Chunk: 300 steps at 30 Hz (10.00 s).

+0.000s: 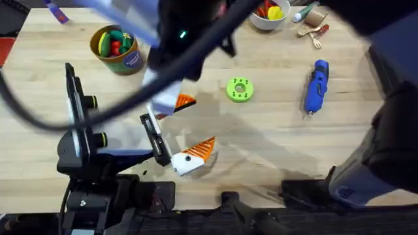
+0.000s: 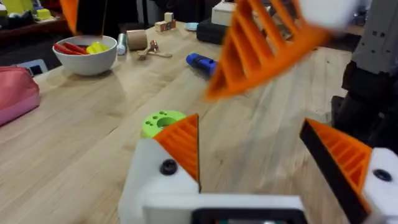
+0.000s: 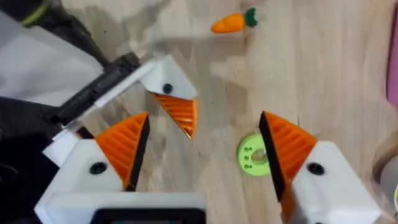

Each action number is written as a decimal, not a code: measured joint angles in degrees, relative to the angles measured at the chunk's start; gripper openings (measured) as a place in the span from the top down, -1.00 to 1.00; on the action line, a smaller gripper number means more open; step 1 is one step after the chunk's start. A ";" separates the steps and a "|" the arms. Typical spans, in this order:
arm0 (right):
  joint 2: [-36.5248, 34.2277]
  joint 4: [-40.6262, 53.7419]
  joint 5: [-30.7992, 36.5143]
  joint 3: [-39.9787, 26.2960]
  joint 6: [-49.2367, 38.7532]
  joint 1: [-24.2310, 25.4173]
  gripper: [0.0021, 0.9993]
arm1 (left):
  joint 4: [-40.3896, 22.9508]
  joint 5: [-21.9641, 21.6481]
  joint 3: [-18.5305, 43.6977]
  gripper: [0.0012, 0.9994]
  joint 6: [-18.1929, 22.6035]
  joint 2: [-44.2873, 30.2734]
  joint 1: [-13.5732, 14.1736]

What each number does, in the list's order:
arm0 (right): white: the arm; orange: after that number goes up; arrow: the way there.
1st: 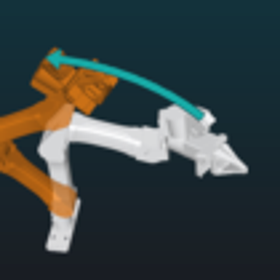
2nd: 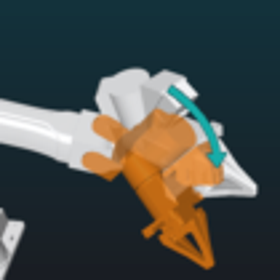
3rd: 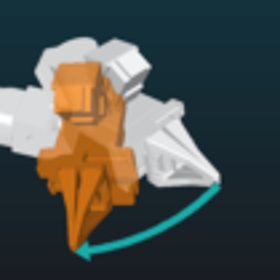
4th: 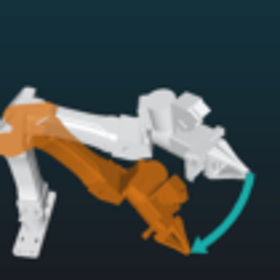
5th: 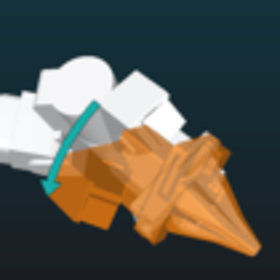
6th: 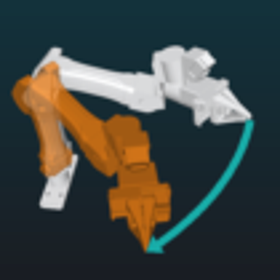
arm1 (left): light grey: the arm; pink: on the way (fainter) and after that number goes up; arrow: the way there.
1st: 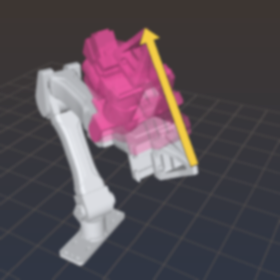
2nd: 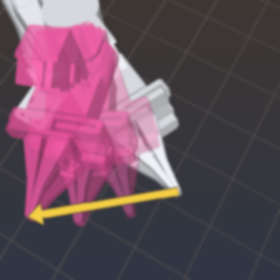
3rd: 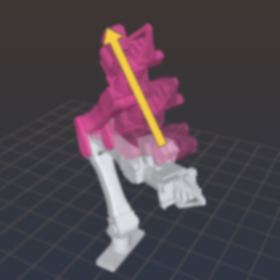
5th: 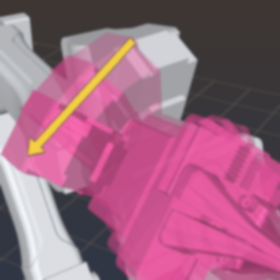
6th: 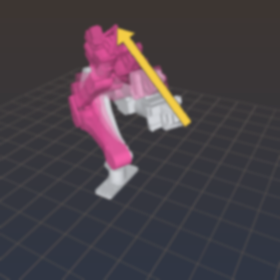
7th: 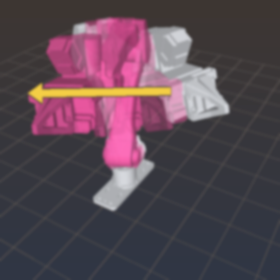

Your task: Pick up the gripper from the table and insert it into the empty holder that is missing its gripper. Then pick up a screw, insert it into the mounting hole, and use the screwdriver to tighten it. Finally, clean up the table by picking up the vegetable and placing it into the bucket.

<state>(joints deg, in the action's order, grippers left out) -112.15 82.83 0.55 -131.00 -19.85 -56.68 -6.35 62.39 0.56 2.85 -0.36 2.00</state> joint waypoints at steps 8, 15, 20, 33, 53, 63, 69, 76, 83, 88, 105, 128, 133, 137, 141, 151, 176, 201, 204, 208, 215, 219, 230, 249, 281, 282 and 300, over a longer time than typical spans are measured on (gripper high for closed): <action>4.85 -0.49 -0.01 4.59 3.60 4.04 -0.99 | 0.00 0.00 0.00 -0.97 0.00 0.00 0.00; 14.70 -8.32 -0.27 21.67 8.84 8.23 -0.99 | 0.00 -0.01 0.00 -0.97 0.02 0.00 0.00; 24.74 -13.44 -0.20 34.27 16.17 16.44 -0.99 | 0.00 0.00 0.00 -0.97 0.00 0.00 0.00; 39.84 -17.02 1.55 50.52 27.44 38.35 -0.99 | 0.00 -0.02 0.00 -0.97 0.02 0.00 0.00; 44.43 -18.52 1.99 63.19 35.54 50.88 -0.99 | 0.00 0.00 0.00 -0.97 0.02 0.00 0.00; 44.43 -18.32 1.99 63.19 35.97 50.88 -0.99 | 0.00 0.00 0.00 -0.97 0.00 0.00 0.00; 44.43 -18.32 1.99 63.19 35.97 50.88 -0.99 | 0.00 0.00 0.00 0.58 0.02 0.00 0.00; 44.43 -18.47 1.99 63.19 36.69 51.16 -0.99 | 0.00 0.00 0.00 0.98 0.22 0.00 0.00; 44.43 -18.86 4.58 63.21 45.18 56.56 -0.99 | 0.00 0.00 0.00 0.99 0.22 0.00 0.00; 42.86 -22.52 6.06 63.21 46.52 61.06 -0.99 | 0.00 0.00 0.00 0.99 0.22 0.00 0.00; 19.63 -30.42 6.08 59.01 41.65 67.09 -0.99 | 0.00 0.00 0.00 0.99 0.22 0.00 0.00; 7.26 -37.90 5.62 58.71 38.51 67.86 -0.96 | 0.00 0.00 0.00 0.99 0.22 0.00 0.00; 6.01 -37.77 5.36 58.40 37.76 67.86 -0.83 | 0.00 0.00 0.00 0.99 0.22 0.00 0.00; 6.01 -37.77 5.18 58.38 37.36 67.86 -0.44 | 0.00 0.00 0.00 0.99 0.22 0.00 0.00; 5.99 -37.63 5.42 58.38 36.91 67.86 0.45 | 0.00 0.00 0.00 0.99 0.22 0.00 0.00; 5.65 -37.95 5.38 58.38 36.71 67.97 0.96 | 0.00 0.00 0.00 0.99 0.22 0.00 0.00; 30.40 -44.43 4.09 51.93 36.75 61.08 0.96 | 0.02 0.00 0.00 0.99 0.22 0.00 0.00; 60.30 -81.79 -9.22 66.61 42.30 35.76 0.96 | 0.02 0.00 0.00 0.99 0.22 0.00 0.00; 60.11 -90.86 -10.04 72.27 43.39 32.50 0.96 | 0.02 0.00 0.00 0.99 0.22 0.00 0.00; 56.91 -99.80 -14.47 76.50 43.90 29.43 0.96 | 0.00 0.00 0.00 0.99 0.22 0.00 0.00; 46.69 -121.00 -32.79 76.85 44.28 28.17 0.96 | 0.00 0.00 0.00 0.99 0.22 0.00 0.00; 41.28 -132.18 -41.94 76.85 46.47 27.62 0.96 | 0.00 0.00 0.00 0.99 0.22 0.00 0.00; 37.89 -135.19 -54.28 76.89 44.14 20.86 0.96 | 0.00 0.07 0.00 0.99 0.22 0.00 0.00; 35.09 -136.02 -57.26 80.56 32.82 13.44 0.96 | -0.02 0.22 0.00 0.99 0.22 0.00 0.00; 33.76 -132.96 -59.99 80.56 26.60 13.39 0.96 | -0.03 0.24 0.00 0.99 0.22 0.00 0.00; 33.76 -132.98 -59.99 80.56 26.59 13.39 0.96 | -0.04 0.26 0.00 0.99 0.22 0.00 0.00; 31.40 -133.33 -59.99 80.56 26.09 13.39 0.96 | -0.08 0.49 0.00 0.99 0.20 0.00 0.00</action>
<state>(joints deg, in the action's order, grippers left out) -80.75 -50.50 -59.44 -50.43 6.24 -43.29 -6.43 62.88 0.56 3.05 -0.36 2.00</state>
